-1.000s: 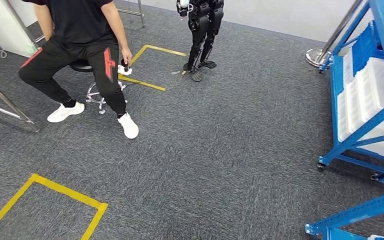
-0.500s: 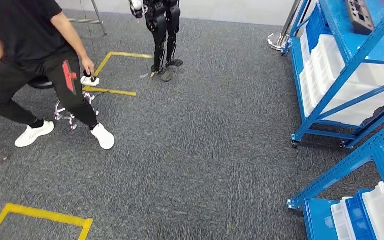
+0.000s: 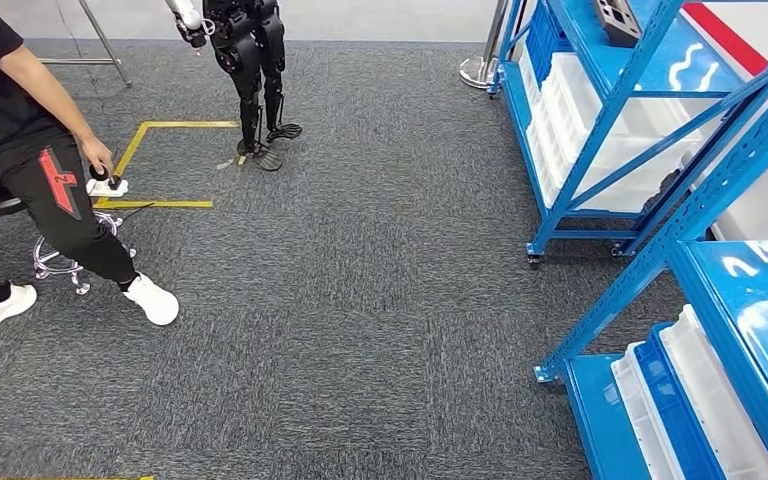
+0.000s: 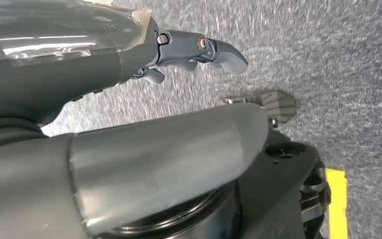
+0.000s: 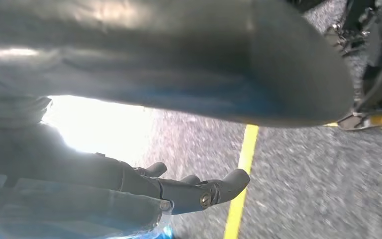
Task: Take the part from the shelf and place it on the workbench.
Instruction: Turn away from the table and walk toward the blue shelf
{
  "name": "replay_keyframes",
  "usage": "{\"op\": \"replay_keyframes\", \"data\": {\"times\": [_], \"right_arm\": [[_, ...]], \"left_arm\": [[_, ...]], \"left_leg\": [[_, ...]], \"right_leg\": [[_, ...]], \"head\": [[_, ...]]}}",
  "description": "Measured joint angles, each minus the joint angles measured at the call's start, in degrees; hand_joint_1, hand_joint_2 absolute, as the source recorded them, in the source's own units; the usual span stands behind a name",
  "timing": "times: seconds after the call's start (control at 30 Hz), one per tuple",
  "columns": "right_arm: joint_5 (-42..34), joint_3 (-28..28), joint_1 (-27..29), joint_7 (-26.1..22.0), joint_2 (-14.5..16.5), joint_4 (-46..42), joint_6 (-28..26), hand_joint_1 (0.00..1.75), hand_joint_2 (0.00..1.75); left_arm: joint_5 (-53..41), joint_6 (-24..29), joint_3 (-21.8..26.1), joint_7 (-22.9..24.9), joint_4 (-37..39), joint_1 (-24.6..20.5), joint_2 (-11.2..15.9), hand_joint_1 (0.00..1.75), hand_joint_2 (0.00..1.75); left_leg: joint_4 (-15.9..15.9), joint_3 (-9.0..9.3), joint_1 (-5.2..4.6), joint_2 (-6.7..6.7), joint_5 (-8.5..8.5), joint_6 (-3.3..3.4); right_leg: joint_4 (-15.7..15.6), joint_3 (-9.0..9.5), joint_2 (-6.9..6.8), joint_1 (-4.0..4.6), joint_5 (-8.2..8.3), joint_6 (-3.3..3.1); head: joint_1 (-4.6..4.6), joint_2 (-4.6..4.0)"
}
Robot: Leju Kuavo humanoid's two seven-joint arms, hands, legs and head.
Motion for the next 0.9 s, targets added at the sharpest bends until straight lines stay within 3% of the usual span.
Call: {"op": "replay_keyframes", "data": {"times": [0.07, 0.13, 0.17, 0.2, 0.23, 0.3, 0.37, 0.43, 0.47, 0.53, 0.6, 0.63, 0.67, 0.7, 0.73, 0.8, 0.87, 0.9], "right_arm": [[-0.03, 0.0, -0.04, 0.03, 0.01, 0.02, -0.21, 0.0, 0.0], [-0.06, 0.0, 0.04, 0.05, 0.12, 0.03, -0.65, 0.0, 0.0], [-0.03, 0.0, 0.17, 0.05, 0.15, 0.03, -0.92, 0.0, 0.0], [0.01, 0.0, 0.33, 0.07, 0.16, 0.03, -1.15, 0.0, 0.0], [0.04, 0.0, 0.47, 0.08, 0.17, 0.03, -1.35, 0.0, 0.0], [0.08, 0.0, 0.48, 0.09, 0.45, 0.04, -1.56, 0.0, 0.0], [0.07, 0.0, 0.38, 0.11, 0.93, 0.08, -1.7, 0.0, 0.0], [0.07, 0.0, 0.47, 0.23, 1.2, 0.14, -1.81, 0.0, 0.0], [0.08, 0.0, 0.53, 0.34, 1.26, 0.16, -1.84, 0.0, 0.0], [0.18, 0.0, 0.55, 0.51, 1.32, 0.18, -1.9, 0.0, 0.0], [0.48, 0.02, 0.52, 0.49, 1.37, 0.18, -1.89, 0.0, 0.0], [0.7, 0.03, 0.54, 0.4, 1.38, 0.19, -1.85, 0.0, 0.0], [0.9, 0.06, 0.58, 0.3, 1.39, 0.19, -1.81, 0.0, 0.0], [1.04, 0.09, 0.63, 0.21, 1.38, 0.2, -1.77, 0.0, 0.0], [1.14, 0.12, 0.67, 0.14, 1.38, 0.2, -1.75, 0.0, 0.0], [1.3, 0.21, 0.64, -0.03, 1.45, 0.21, -1.69, 0.0, 0.0], [1.5, 0.28, 0.52, -0.26, 1.64, 0.23, -1.62, 0.0, 0.0], [1.61, 0.31, 0.52, -0.36, 1.76, 0.26, -1.61, 0.0, 0.0]], "left_arm": [[-0.31, 0.13, -0.04, 0.26, 0.0, 0.14, -0.1, 0.0, 0.0], [-0.59, 0.2, -0.14, 0.55, 0.01, 0.29, -0.1, 0.0, 0.0], [-0.68, 0.2, -0.24, 0.54, 0.02, 0.34, -0.1, 0.0, 0.0], [-0.73, 0.2, -0.34, 0.44, 0.02, 0.38, -0.1, 0.0, 0.0], [-0.85, 0.2, -0.47, 0.33, 0.02, 0.42, -0.09, 0.0, 0.0], [-1.17, 0.2, -0.76, 0.23, 0.02, 0.53, 0.04, 0.0, 0.0], [-1.46, 0.2, -1.11, 0.26, 0.03, 0.57, 0.25, 0.0, 0.0], [-1.58, 0.21, -1.38, 0.41, 0.04, 0.44, 0.26, 0.0, 0.0], [-1.57, 0.22, -1.48, 0.55, 0.04, 0.37, 0.23, 0.0, 0.0], [-1.43, 0.22, -1.52, 0.8, 0.05, 0.41, 0.18, 0.0, 0.0], [-1.16, 0.11, -1.52, 0.98, 0.08, 0.65, 0.16, 0.0, 0.0], [-0.97, 0.02, -1.52, 1.04, 0.09, 0.79, 0.14, 0.0, 0.0], [-0.79, -0.07, -1.52, 1.08, 0.1, 0.91, 0.14, 0.0, 0.0], [-0.63, -0.14, -1.51, 1.08, 0.11, 0.98, 0.13, 0.0, 0.0], [-0.55, -0.13, -1.51, 1.07, 0.11, 1.01, 0.14, 0.0, 0.0], [-0.43, -0.13, -1.49, 1.0, 0.11, 1.03, 0.26, 0.0, 0.0], [-0.27, -0.14, -1.45, 0.81, 0.11, 1.05, 0.46, 0.0, 0.0], [-0.21, -0.14, -1.44, 0.67, 0.11, 1.05, 0.52, 0.0, 0.0]], "left_leg": [[-0.36, 0.11, -0.05, 1.69, 0.21, 0.46], [-0.34, -0.02, -0.12, 3.47, 0.14, 0.56], [-0.32, -0.05, -0.1, 4.26, 0.08, 0.48], [-0.3, -0.02, -0.03, 4.98, 0.0, 0.33], [-0.25, 0.11, 0.08, 5.67, -0.13, 0.08], [-0.01, 0.38, -0.02, 6.91, -0.61, -0.8], [0.1, 0.65, -0.31, 7.94, -1.07, -1.72], [-0.09, 1.12, -0.08, 8.76, -1.33, -2.42], [0.26, 1.21, 0.18, 8.25, -1.83, -2.74], [4.02, -0.31, 0.55, 5.41, -4.67, -3.05], [11.76, -4.08, 0.59, 2.64, -8.73, -2.78], [15.2, -5.94, 0.59, 2.14, -9.91, -2.63], [17.05, -7.13, 0.58, 1.92, -10.02, -2.44], [16.72, -7.31, 0.58, 1.76, -8.91, -2.19], [14.32, -6.46, 0.57, 1.44, -6.88, -1.88], [6.73, -3.27, 0.56, -1.25, -2.63, -1.2], [2.28, -1.42, 0.31, -3.35, -1.13, -0.9], [1.77, -1.22, 0.03, -3.31, -1.22, -0.77]], "right_leg": [[6.16, -3.14, -2.96, -0.09, -3.02, -0.25], [12.73, -6.35, -3.91, -0.33, -5.52, 0.02], [13.74, -6.67, -4.14, -0.53, -5.69, 0.47], [12.41, -5.7, -4.44, -0.75, -5.02, 1.09], [8.98, -3.55, -5.1, -1.02, -3.79, 1.77], [1.38, 1.02, -7.65, -1.23, -1.58, 2.44], [-1.49, 2.74, -8.79, -0.98, -0.85, 1.74], [-1.41, 2.6, -7.49, -0.88, -0.8, 0.61], [-1.47, 2.63, -6.9, -0.96, -0.76, 0.17], [-1.6, 2.81, -5.78, -1.09, -0.58, -0.9], [-1.58, 2.64, -4.6, -0.63, -0.46, -1.61], [-1.57, 2.57, -3.86, -0.36, -0.44, -1.75], [-1.55, 2.55, -3.08, -0.13, -0.42, -1.81], [-1.53, 2.6, -2.26, 0.06, -0.41, -1.84], [-1.51, 2.7, -1.45, 0.18, -0.41, -1.83], [-1.39, 2.8, 0.03, 0.35, -0.43, -1.75], [-1.3, 2.45, 1.34, 0.36, -0.37, -1.32], [-1.32, 2.18, 1.99, 0.29, -0.26, -0.92]], "head": [[0.15, 0.0], [0.22, 0.0], [0.22, 0.0], [0.24, 0.0], [0.25, 0.0], [0.33, 0.0], [0.14, 0.0], [-0.14, 0.0], [-0.19, 0.0], [-0.3, 0.0], [-0.37, 0.0], [-0.37, 0.0], [-0.38, 0.0], [-0.37, 0.0], [-0.37, 0.0], [-0.35, 0.0], [-0.33, 0.0], [-0.33, 0.0]]}}
